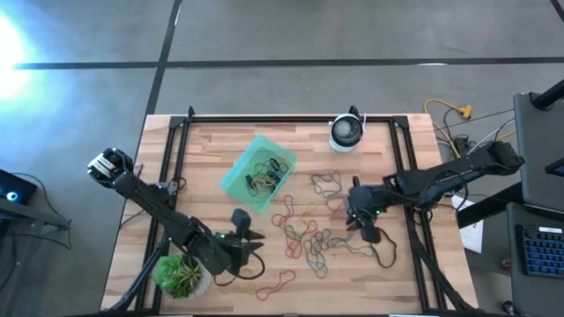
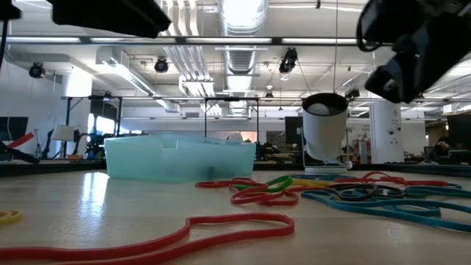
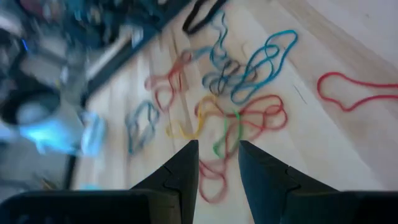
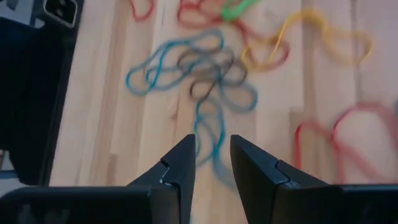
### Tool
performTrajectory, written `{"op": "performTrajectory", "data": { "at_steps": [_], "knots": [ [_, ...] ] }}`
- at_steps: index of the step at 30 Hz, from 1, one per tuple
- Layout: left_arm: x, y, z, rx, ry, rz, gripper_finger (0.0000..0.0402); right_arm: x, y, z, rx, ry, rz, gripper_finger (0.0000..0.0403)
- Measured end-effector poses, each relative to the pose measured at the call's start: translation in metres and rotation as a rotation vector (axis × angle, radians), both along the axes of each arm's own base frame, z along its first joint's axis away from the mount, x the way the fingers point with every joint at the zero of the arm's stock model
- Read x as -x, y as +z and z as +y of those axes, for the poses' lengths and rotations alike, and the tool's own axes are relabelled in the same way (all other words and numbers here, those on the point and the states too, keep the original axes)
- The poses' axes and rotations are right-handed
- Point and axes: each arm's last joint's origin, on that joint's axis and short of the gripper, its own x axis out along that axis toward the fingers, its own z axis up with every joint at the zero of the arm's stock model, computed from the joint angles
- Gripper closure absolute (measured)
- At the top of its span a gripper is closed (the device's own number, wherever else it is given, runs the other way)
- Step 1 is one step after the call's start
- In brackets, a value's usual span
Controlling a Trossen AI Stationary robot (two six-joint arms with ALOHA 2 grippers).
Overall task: Pick and place rubber bands into bin
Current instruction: Put the black rubber band into the green bin
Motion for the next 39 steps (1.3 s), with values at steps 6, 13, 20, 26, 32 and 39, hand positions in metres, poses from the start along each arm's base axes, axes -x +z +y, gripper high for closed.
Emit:
{"op": "performTrajectory", "data": {
  "at_steps": [6,13,20,26,32,39],
  "knots": [
    [-0.010,0.004,-0.002,-0.032,-0.033,-0.075,0.0304,0.028,-0.019,0.009,-0.056,-0.095,0.087,0.0307],
    [-0.013,0.000,0.005,-0.038,-0.009,-0.066,0.0304,0.058,-0.030,0.011,-0.019,-0.238,0.226,0.0307],
    [-0.011,-0.008,0.008,-0.051,-0.006,-0.045,0.0304,0.073,-0.041,0.016,-0.013,-0.315,0.357,0.0307],
    [-0.011,-0.009,0.009,-0.024,0.010,-0.047,0.0304,0.073,-0.047,0.023,0.019,-0.299,0.394,0.0307],
    [-0.011,-0.009,0.009,-0.008,0.019,-0.050,0.0304,0.072,-0.060,0.031,0.108,-0.249,0.456,0.0307],
    [-0.011,-0.009,0.009,-0.007,0.018,-0.050,0.0304,0.072,-0.073,0.033,0.201,-0.240,0.551,0.0307]
  ]
}}
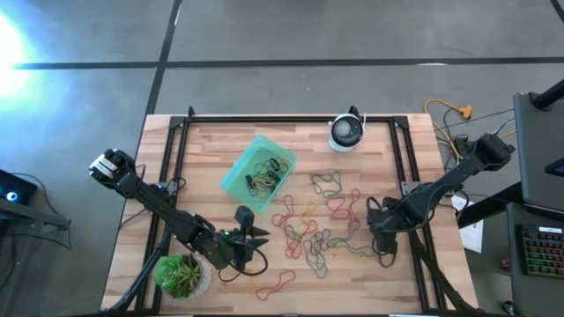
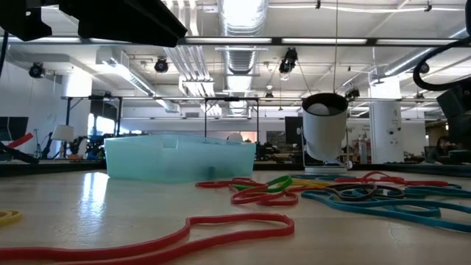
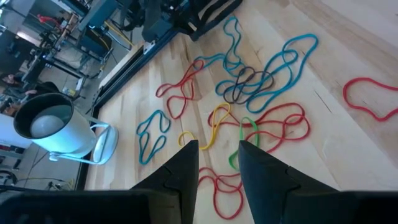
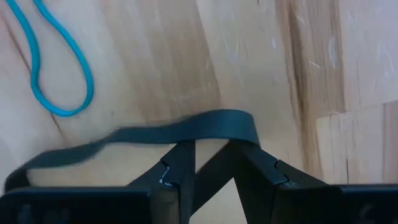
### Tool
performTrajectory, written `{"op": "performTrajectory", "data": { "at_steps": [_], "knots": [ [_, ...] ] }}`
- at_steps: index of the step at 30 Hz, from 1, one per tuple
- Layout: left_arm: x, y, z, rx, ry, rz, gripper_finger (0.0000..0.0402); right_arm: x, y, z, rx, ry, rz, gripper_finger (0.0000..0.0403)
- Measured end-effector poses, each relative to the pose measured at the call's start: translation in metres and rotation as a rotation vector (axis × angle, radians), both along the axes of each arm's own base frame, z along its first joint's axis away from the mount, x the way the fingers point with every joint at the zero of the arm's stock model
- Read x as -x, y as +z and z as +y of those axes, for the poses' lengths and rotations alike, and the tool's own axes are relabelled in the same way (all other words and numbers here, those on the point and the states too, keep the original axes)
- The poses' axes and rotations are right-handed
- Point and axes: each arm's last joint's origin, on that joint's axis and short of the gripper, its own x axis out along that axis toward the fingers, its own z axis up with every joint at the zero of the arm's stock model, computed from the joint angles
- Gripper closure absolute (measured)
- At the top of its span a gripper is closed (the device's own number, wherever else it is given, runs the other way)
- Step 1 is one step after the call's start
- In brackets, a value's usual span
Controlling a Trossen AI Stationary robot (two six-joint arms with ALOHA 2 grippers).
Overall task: Pick and place rubber bands into bin
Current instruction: Put the black rubber band into the green bin
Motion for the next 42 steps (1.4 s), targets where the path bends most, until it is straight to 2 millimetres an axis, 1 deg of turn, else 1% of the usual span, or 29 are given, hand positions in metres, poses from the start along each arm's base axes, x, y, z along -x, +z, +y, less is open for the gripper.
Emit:
{"op": "performTrajectory", "data": {
  "at_steps": [3,5,7,11,14,17,21,25,30,33,38,42],
  "knots": [
    [0.000,0.000,0.000,0.000,0.000,0.000,0.0304,-0.001,-0.001,0.000,0.012,0.003,0.011,0.0309],
    [0.000,0.000,0.000,0.000,0.000,0.000,0.0304,0.000,-0.002,0.000,0.014,0.003,0.012,0.0317],
    [0.000,0.000,0.000,0.000,0.000,0.000,0.0304,0.000,-0.001,0.000,0.013,0.004,0.008,0.0334],
    [0.000,0.000,0.000,0.001,0.000,0.000,0.0304,0.001,-0.001,-0.001,0.029,0.033,0.003,0.0384],
    [0.000,0.000,0.000,0.001,0.000,0.000,0.0304,0.000,-0.001,-0.001,0.045,0.055,-0.008,0.0392],
    [0.000,0.000,0.000,0.001,0.000,0.000,0.0304,-0.002,0.001,-0.001,0.064,0.087,-0.036,0.0394],
    [0.000,0.000,0.000,0.001,0.000,0.000,0.0304,-0.010,0.007,0.003,0.095,0.146,-0.130,0.0395],
    [0.000,0.000,0.000,0.001,0.000,0.000,0.0304,-0.019,0.017,0.008,0.117,0.209,-0.219,0.0395],
    [0.000,0.000,0.000,0.001,0.001,0.001,0.0304,-0.026,0.026,0.011,0.130,0.246,-0.268,0.0395],
    [0.000,-0.001,0.000,0.000,0.001,0.002,0.0304,-0.024,0.027,0.010,0.139,0.218,-0.238,0.0395],
    [0.001,-0.003,0.001,-0.005,0.001,0.008,0.0304,-0.011,0.022,0.002,0.194,0.116,-0.109,0.0391],
    [0.002,-0.005,0.002,-0.007,0.002,0.012,0.0304,-0.011,0.019,0.000,0.211,0.102,-0.118,0.0369]
  ]
}}
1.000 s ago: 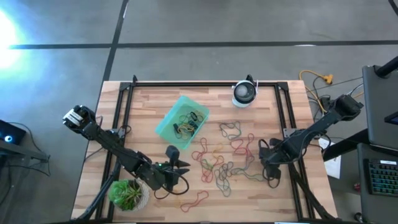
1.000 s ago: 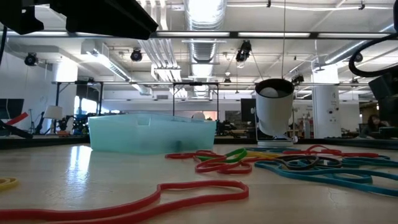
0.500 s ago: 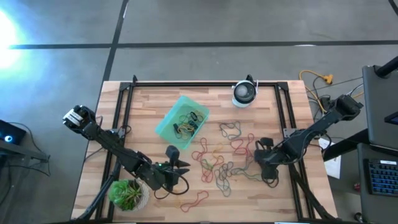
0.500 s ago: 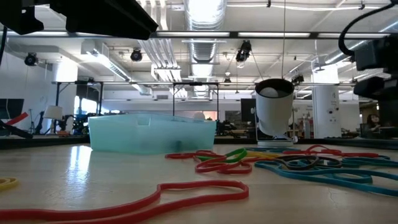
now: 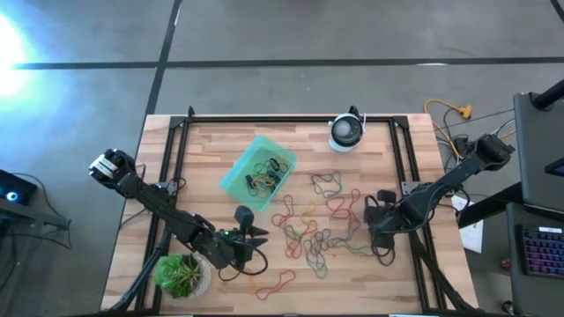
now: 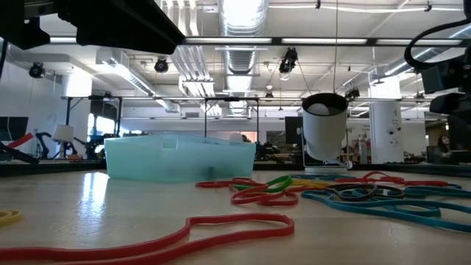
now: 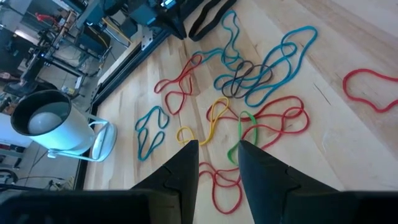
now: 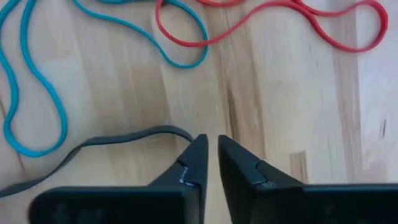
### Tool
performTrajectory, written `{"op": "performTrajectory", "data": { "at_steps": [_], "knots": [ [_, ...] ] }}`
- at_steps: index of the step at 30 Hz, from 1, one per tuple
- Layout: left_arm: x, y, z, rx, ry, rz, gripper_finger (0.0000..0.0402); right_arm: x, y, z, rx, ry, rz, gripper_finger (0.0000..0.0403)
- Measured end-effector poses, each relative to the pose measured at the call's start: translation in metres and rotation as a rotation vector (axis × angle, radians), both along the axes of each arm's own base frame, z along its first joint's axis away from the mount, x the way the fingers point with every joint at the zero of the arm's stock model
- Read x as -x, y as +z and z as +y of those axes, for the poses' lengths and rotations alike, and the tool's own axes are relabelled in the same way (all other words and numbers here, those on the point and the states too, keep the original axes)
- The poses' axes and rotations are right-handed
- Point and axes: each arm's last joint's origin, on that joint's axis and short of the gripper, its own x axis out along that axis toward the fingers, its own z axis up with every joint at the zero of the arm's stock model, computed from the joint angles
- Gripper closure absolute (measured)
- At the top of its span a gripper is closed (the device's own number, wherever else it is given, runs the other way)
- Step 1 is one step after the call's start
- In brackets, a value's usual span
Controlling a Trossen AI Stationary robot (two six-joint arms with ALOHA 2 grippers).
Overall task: Pick and place rubber bands into bin
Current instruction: Put the black rubber band into the green bin
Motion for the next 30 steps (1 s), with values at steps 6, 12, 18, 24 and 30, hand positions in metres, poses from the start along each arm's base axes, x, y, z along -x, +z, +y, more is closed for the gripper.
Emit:
{"op": "performTrajectory", "data": {
  "at_steps": [6,12,18,24,30],
  "knots": [
    [0.000,0.000,0.000,0.000,0.000,0.000,0.0304,0.000,0.000,0.000,-0.004,-0.008,0.002,0.0312],
    [0.000,0.000,0.000,0.000,0.000,0.000,0.0304,0.001,-0.001,0.001,-0.027,-0.010,0.017,0.0262],
    [0.000,0.000,0.000,0.000,0.000,0.000,0.0304,0.005,-0.008,-0.001,-0.045,-0.047,0.056,0.0251],
    [0.000,0.000,0.000,0.000,0.000,0.000,0.0304,0.009,-0.018,-0.004,-0.052,-0.055,0.064,0.0266],
    [0.000,0.000,0.000,0.000,0.000,0.000,0.0304,0.010,-0.021,-0.003,-0.083,-0.038,0.075,0.0336]
  ]
}}
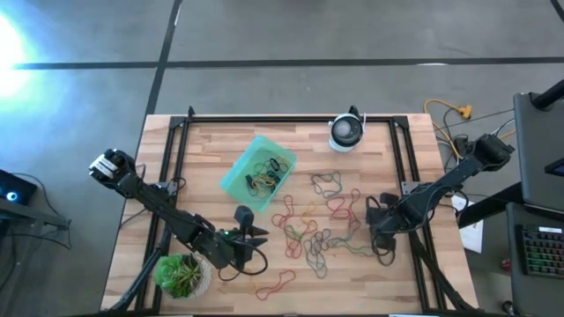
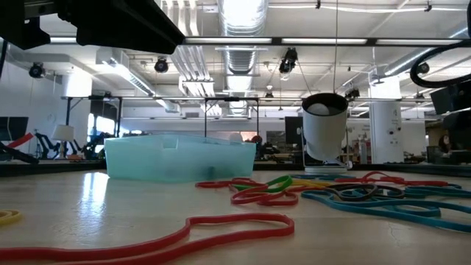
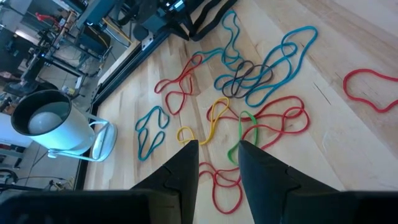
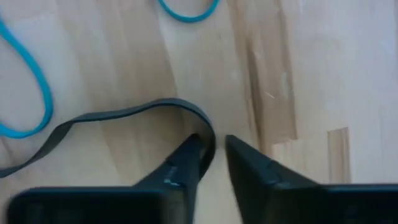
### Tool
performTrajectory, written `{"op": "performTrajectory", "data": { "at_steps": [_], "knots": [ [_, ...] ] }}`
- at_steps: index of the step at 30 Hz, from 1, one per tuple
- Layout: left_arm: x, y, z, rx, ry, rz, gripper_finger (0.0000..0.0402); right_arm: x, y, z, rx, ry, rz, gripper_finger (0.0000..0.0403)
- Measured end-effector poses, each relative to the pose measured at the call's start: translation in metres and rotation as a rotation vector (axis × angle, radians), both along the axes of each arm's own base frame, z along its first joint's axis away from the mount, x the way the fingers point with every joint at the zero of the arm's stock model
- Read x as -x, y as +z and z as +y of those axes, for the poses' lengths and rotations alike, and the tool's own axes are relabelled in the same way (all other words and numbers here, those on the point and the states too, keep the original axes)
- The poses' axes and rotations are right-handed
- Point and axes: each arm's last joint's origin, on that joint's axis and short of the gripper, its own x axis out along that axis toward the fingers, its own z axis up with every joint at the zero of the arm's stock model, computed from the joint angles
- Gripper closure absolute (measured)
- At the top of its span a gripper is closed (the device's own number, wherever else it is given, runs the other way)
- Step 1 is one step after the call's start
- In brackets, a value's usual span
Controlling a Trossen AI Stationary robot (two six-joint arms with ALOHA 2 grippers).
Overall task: Pick and place rubber bands into bin
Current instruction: Put the black rubber band into the green bin
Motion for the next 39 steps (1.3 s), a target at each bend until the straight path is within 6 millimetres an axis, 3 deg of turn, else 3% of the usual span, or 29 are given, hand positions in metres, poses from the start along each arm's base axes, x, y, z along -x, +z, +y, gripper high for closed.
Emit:
{"op": "performTrajectory", "data": {
  "at_steps": [3,9,14,25,31,39],
  "knots": [
    [0.000,0.000,0.000,0.000,0.000,0.000,0.0304,-0.001,0.000,0.001,-0.011,0.048,-0.007,0.0384],
    [0.000,0.000,0.000,0.000,0.000,0.000,0.0304,-0.004,0.002,0.002,0.019,0.075,-0.040,0.0394],
    [0.000,0.000,0.000,0.000,0.000,0.000,0.0304,-0.012,0.016,0.005,0.061,0.111,-0.107,0.0394],
    [0.000,0.000,0.000,0.000,0.000,0.000,0.0304,-0.035,0.074,0.013,0.238,0.203,-0.267,0.0394],
    [0.000,0.000,0.000,-0.001,0.000,0.000,0.0304,-0.051,0.112,0.016,0.446,0.285,-0.440,0.0394],
    [0.000,0.000,0.001,-0.021,0.027,-0.008,0.0304,-0.075,0.149,0.002,0.676,0.243,-0.592,0.0394]
  ]
}}
